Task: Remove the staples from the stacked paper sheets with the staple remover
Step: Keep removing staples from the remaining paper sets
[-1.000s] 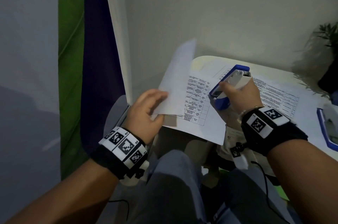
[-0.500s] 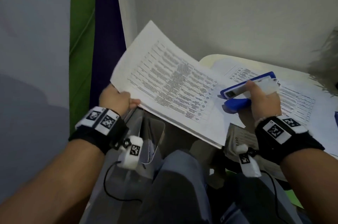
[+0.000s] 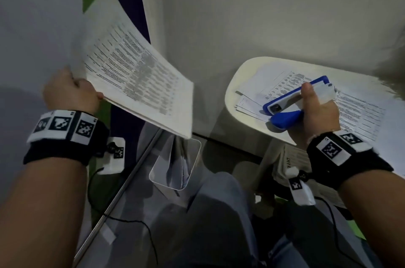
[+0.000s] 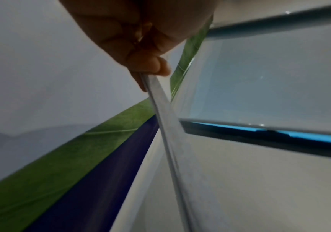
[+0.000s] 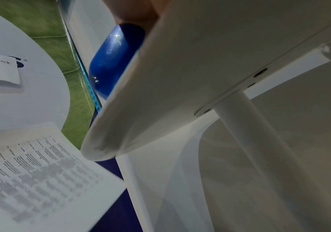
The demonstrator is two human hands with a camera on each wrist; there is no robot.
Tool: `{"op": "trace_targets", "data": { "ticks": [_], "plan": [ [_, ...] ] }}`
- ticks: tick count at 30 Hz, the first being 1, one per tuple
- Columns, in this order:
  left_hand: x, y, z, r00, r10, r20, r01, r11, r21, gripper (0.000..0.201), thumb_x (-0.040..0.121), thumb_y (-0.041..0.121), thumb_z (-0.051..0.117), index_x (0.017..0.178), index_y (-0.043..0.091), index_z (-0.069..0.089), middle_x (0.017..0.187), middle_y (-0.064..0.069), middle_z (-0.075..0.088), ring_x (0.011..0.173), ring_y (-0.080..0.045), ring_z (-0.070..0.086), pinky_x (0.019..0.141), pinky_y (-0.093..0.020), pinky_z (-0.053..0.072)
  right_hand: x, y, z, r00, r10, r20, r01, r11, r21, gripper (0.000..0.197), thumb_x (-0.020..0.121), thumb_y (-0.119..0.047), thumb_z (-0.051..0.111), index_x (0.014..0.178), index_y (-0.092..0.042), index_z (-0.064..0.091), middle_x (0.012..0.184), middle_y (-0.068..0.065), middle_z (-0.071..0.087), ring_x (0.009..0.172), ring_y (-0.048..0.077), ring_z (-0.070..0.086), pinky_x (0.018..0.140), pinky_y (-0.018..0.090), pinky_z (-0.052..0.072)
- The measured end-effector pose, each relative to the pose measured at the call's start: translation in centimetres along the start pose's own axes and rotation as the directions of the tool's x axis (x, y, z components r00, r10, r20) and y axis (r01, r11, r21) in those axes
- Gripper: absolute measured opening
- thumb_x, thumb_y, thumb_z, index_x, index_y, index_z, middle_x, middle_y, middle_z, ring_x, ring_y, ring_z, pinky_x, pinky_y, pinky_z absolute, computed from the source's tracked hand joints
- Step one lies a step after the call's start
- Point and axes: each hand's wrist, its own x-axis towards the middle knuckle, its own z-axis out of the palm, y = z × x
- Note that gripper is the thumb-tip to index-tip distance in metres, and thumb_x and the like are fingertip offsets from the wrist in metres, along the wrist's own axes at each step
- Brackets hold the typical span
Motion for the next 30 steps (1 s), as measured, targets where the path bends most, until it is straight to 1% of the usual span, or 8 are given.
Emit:
{"op": "trace_targets", "data": {
  "ticks": [3, 6, 11, 15, 20, 25, 28, 30],
  "plan": [
    [-1.8, 0.4, 0.3, 0.997, 0.067, 0.028, -0.068, 0.997, 0.032, 0.031, 0.087, 0.009, 0.037, 0.100, -0.007, 0.060, 0.090, -0.024, 0.066, 0.081, -0.038, 0.060, 0.075, -0.043, 0.050, 0.0, 0.1, -0.1, 1.000, 0.004, 0.002, -0.004, 1.000, 0.025, 0.021, 0.090, -0.038, 0.060, 0.080, -0.022, 0.051, 0.076, -0.004, 0.056, 0.065, 0.007, 0.056, 0.055, 0.017, 0.049],
    [-4.2, -0.5, 2.0, 0.990, 0.100, 0.100, -0.104, 0.994, 0.039, 0.030, 0.090, 0.003, 0.038, 0.114, -0.002, 0.056, 0.097, -0.028, 0.063, 0.087, -0.040, 0.058, 0.075, -0.040, 0.046, 0.2, 0.5, -0.1, 1.000, -0.014, 0.003, 0.013, 1.000, 0.010, 0.022, 0.088, -0.039, 0.064, 0.078, -0.023, 0.053, 0.077, -0.004, 0.057, 0.070, 0.011, 0.057, 0.068, 0.026, 0.049],
    [-7.1, -3.3, 5.8, 0.965, 0.070, 0.252, -0.065, 0.997, -0.028, 0.035, 0.091, 0.005, 0.040, 0.121, 0.013, 0.058, 0.089, -0.016, 0.067, 0.074, -0.029, 0.059, 0.064, -0.030, 0.046, 0.3, 0.6, -0.3, 0.998, -0.052, 0.018, 0.053, 0.997, -0.048, 0.022, 0.091, -0.036, 0.060, 0.085, -0.017, 0.053, 0.075, -0.006, 0.054, 0.063, 0.004, 0.051, 0.053, 0.009, 0.043],
    [-9.1, -3.3, 7.4, 0.944, 0.084, 0.320, -0.062, 0.995, -0.079, 0.043, 0.090, 0.001, 0.038, 0.126, 0.018, 0.056, 0.086, -0.016, 0.067, 0.076, -0.030, 0.062, 0.065, -0.030, 0.048, 0.5, 0.7, -0.2, 1.000, -0.024, 0.021, 0.024, 0.999, -0.030, 0.025, 0.082, -0.045, 0.068, 0.079, -0.024, 0.055, 0.079, -0.004, 0.059, 0.073, 0.013, 0.059, 0.070, 0.028, 0.048],
    [-7.5, -3.6, 7.0, 0.968, 0.087, 0.236, -0.068, 0.994, -0.084, 0.037, 0.089, 0.003, 0.041, 0.121, 0.010, 0.057, 0.091, -0.019, 0.068, 0.074, -0.027, 0.056, 0.066, -0.031, 0.046, 0.7, 0.9, -0.3, 0.999, -0.035, 0.011, 0.035, 0.997, -0.071, 0.025, 0.085, -0.044, 0.065, 0.083, -0.021, 0.055, 0.077, -0.005, 0.059, 0.069, 0.010, 0.056, 0.064, 0.024, 0.046],
    [-5.6, -3.8, 5.8, 0.981, 0.058, 0.185, -0.056, 0.998, -0.020, 0.038, 0.093, 0.010, 0.038, 0.129, 0.017, 0.051, 0.091, -0.019, 0.068, 0.084, -0.034, 0.063, 0.073, -0.036, 0.049, 0.7, 1.0, -0.4, 0.999, -0.037, 0.017, 0.038, 0.996, -0.074, 0.023, 0.088, -0.041, 0.062, 0.080, -0.023, 0.051, 0.075, -0.007, 0.056, 0.066, 0.006, 0.054, 0.061, 0.019, 0.045],
    [-6.0, -4.1, 5.8, 0.979, 0.079, 0.186, -0.075, 0.997, -0.030, 0.039, 0.094, 0.009, 0.037, 0.129, 0.018, 0.051, 0.089, -0.017, 0.069, 0.080, -0.031, 0.064, 0.068, -0.030, 0.046, 0.6, 1.0, -0.5, 0.998, -0.057, 0.023, 0.058, 0.996, -0.064, 0.021, 0.089, -0.040, 0.062, 0.081, -0.023, 0.052, 0.076, -0.007, 0.057, 0.068, 0.007, 0.055, 0.065, 0.020, 0.047],
    [-6.1, -4.2, 5.8, 0.979, 0.081, 0.189, -0.077, 0.997, -0.030, 0.039, 0.094, 0.008, 0.036, 0.127, 0.018, 0.053, 0.088, -0.016, 0.069, 0.080, -0.030, 0.063, 0.067, -0.027, 0.044, 0.6, 0.9, -0.4, 0.998, -0.063, 0.033, 0.066, 0.993, -0.101, 0.023, 0.089, -0.040, 0.061, 0.087, -0.019, 0.053, 0.076, -0.008, 0.056, 0.067, 0.005, 0.054, 0.059, 0.013, 0.046]
  ]
}}
